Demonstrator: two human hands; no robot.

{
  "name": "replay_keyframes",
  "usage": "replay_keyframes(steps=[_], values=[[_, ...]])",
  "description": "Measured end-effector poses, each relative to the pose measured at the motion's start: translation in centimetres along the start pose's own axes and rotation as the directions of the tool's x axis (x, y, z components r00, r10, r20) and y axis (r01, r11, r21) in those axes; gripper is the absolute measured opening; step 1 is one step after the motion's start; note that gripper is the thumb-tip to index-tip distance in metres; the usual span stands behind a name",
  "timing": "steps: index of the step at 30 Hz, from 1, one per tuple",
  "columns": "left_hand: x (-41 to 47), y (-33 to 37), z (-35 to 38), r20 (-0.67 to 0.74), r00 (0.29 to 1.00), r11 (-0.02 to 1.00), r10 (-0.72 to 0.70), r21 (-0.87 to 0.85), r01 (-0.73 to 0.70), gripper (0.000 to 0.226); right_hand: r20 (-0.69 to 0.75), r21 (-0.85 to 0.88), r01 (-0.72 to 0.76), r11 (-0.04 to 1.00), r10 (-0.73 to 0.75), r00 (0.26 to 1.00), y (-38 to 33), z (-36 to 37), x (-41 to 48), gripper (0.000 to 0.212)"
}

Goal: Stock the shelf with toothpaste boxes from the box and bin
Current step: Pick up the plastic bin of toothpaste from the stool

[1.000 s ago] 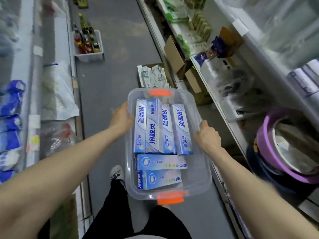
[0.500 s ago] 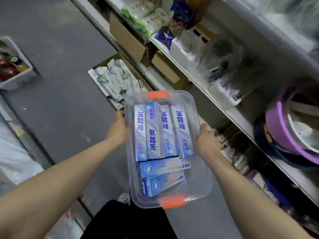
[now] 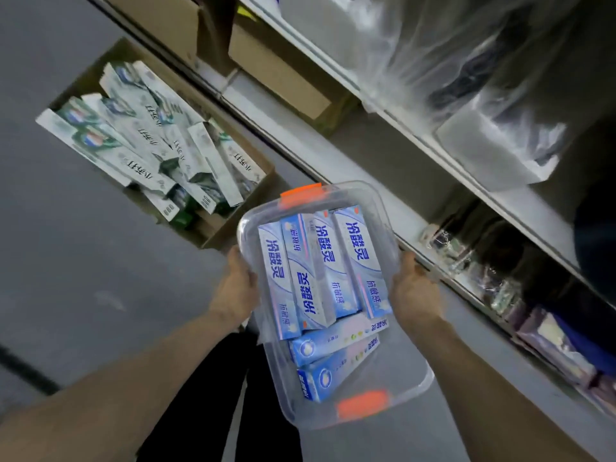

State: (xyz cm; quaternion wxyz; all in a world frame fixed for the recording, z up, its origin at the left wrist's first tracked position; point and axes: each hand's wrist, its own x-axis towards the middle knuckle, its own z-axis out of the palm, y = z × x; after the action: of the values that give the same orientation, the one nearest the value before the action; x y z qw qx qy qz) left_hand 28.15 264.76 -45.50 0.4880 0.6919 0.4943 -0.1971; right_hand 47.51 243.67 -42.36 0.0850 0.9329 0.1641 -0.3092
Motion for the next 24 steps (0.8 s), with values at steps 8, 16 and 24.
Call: replay_keyframes(steps=[8, 16, 24], values=[[9.9, -6.0, 6.5, 0.008, 0.991, 0.990, -0.137, 0.029, 0.137, 0.069, 0.019, -0.051, 0.001, 0.999, 0.000, 1.000, -1.3, 8.4, 9.7, 0.040], [18.2, -8.8, 10.2, -0.041, 0.991, 0.979, -0.130, -0.165, 0.121, 0.056, -0.027, -0.102, 0.051, 0.994, -0.054, 0.998, -3.7, 13.0, 19.7, 0.048], [21.3, -8.9, 13.3, -0.081, 0.993, 0.975, -0.091, -0.209, 0.072, 0.065, -0.088, -0.088, 0.015, 0.996, -0.023, 0.996, -4.8, 13.9, 25.0, 0.050]])
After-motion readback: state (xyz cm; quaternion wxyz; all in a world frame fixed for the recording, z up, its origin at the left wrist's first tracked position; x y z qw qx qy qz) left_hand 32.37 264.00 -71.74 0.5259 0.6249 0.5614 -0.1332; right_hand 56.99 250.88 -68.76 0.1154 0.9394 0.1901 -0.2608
